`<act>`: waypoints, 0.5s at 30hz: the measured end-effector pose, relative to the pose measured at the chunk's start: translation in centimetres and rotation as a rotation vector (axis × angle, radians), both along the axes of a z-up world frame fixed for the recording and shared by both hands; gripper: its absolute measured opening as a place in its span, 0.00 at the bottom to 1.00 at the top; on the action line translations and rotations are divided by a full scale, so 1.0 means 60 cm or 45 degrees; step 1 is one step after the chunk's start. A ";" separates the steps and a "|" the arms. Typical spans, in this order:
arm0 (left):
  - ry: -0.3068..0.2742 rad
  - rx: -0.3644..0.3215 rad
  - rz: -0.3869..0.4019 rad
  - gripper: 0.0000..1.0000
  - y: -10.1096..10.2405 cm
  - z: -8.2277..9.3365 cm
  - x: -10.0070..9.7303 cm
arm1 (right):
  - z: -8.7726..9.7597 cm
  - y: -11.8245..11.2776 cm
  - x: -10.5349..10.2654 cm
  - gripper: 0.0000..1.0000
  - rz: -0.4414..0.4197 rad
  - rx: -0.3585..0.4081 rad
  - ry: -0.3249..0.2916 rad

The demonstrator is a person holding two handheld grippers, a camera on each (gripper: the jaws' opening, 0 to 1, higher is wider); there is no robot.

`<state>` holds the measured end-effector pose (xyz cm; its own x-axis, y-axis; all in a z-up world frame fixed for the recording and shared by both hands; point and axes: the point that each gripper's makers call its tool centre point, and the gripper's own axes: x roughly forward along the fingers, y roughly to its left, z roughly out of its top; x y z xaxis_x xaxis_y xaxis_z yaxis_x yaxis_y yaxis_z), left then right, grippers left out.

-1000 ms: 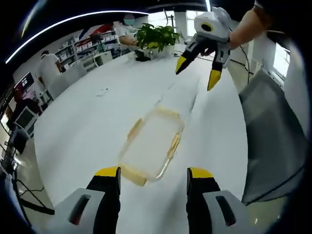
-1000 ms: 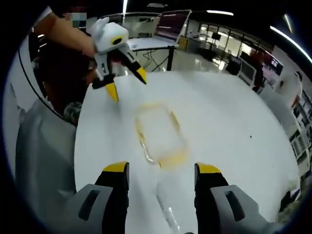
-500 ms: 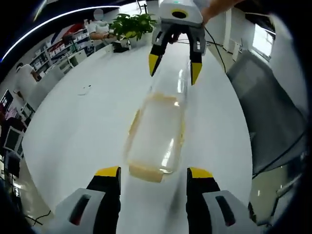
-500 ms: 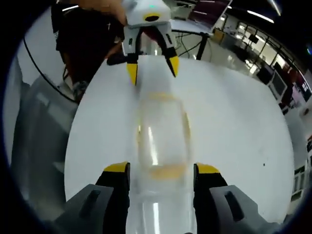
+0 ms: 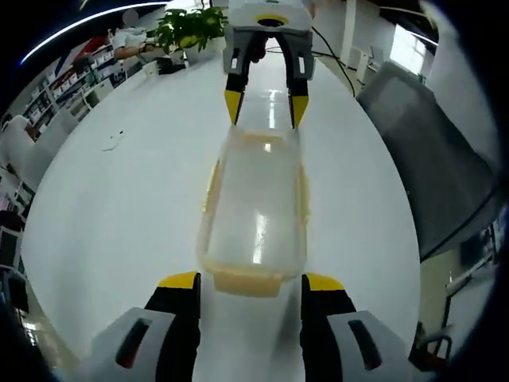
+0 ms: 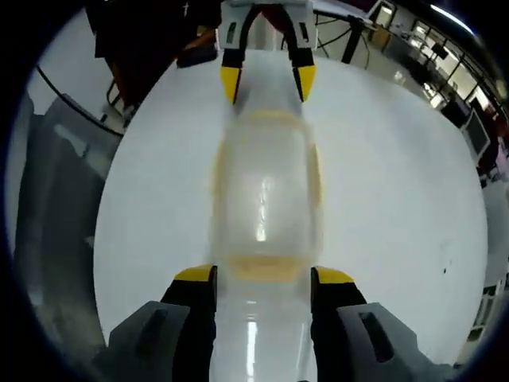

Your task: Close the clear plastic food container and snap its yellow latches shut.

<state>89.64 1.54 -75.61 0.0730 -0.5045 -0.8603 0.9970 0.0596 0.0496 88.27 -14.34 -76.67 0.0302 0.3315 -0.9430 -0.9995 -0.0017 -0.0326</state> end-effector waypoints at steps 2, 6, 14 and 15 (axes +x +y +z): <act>0.006 -0.004 -0.002 0.44 -0.001 -0.003 0.000 | -0.004 0.001 0.002 0.43 -0.005 -0.001 0.012; 0.019 -0.013 -0.028 0.42 -0.002 -0.008 -0.005 | -0.015 0.000 -0.001 0.43 0.020 -0.029 0.023; 0.017 -0.036 -0.052 0.39 -0.006 -0.018 -0.005 | -0.022 0.000 0.001 0.42 0.053 -0.055 0.007; 0.018 -0.048 -0.053 0.38 -0.008 -0.018 -0.004 | -0.024 -0.001 0.001 0.41 0.050 -0.057 0.015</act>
